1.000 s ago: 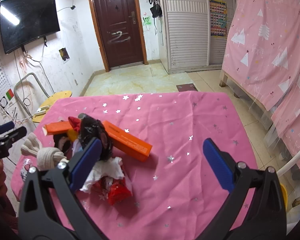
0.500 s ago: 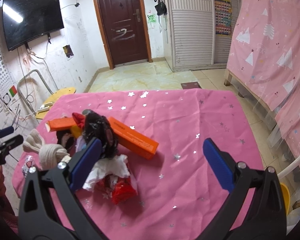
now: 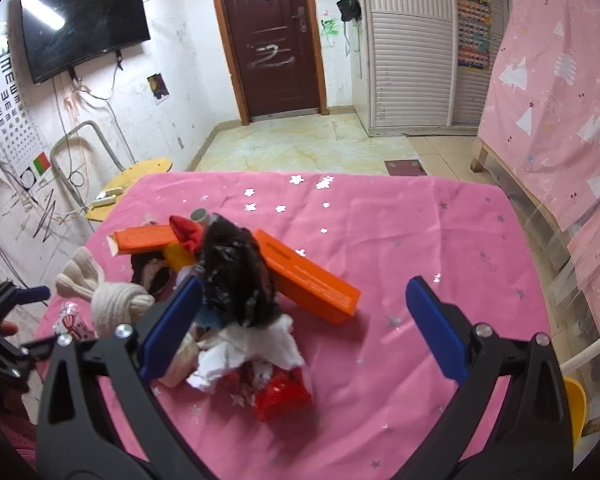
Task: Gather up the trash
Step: 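Grasp the Hello Kitty wrapper with left tool while right tool grasps black plastic bag, then carry both held items to the yellow bucket and open both tools over it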
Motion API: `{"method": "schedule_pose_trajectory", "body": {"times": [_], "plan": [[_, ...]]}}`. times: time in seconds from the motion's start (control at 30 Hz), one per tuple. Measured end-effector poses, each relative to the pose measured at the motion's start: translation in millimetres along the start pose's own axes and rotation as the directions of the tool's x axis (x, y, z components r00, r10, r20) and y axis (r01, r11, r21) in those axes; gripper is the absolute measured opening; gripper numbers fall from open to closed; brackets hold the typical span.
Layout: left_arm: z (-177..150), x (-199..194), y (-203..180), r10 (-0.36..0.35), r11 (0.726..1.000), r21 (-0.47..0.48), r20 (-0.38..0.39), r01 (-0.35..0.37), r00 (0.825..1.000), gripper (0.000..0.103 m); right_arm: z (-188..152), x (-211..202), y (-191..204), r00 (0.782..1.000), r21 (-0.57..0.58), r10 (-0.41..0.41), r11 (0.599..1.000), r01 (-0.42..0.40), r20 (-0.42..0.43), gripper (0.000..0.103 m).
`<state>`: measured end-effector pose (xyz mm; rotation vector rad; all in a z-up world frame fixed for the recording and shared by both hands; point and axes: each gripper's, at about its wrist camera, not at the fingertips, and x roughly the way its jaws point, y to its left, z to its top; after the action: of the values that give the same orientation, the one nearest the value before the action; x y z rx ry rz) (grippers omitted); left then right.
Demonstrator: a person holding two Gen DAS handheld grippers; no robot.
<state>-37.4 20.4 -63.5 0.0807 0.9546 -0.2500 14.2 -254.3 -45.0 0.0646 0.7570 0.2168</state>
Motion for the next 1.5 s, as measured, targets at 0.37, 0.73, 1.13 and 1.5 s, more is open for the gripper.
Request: {"method": "schedule_pose_trajectory", "body": {"times": [0.37,0.73,1.13,1.5], "plan": [[-3.8,31.7,-8.8,0.022,0.999,0.028,-0.060,-0.021,0.998,0.034,20.7,25.0,18.8,1.000,-0.082,0.012,0.997,-0.014,-0.028,0.075],[12.0,-3.6,16.6,0.056,0.997,-0.052,0.027,-0.054,0.998,0.026,26.3,20.4,20.6,0.996,-0.076,0.086,0.993,-0.086,-0.003,0.029],[79.5,-58.9,-37.8,0.011,1.000,0.010,0.203,-0.014,0.979,0.026,25.7,-27.5,-32.8,0.990,0.029,0.062,0.997,-0.066,0.129,0.029],[142.0,-40.9,-172.5,-0.198,0.962,0.220,0.160,0.161,0.967,0.026,-6.2,-93.3,-136.2,0.966,0.204,-0.158,0.972,0.115,0.206,0.029]]}}
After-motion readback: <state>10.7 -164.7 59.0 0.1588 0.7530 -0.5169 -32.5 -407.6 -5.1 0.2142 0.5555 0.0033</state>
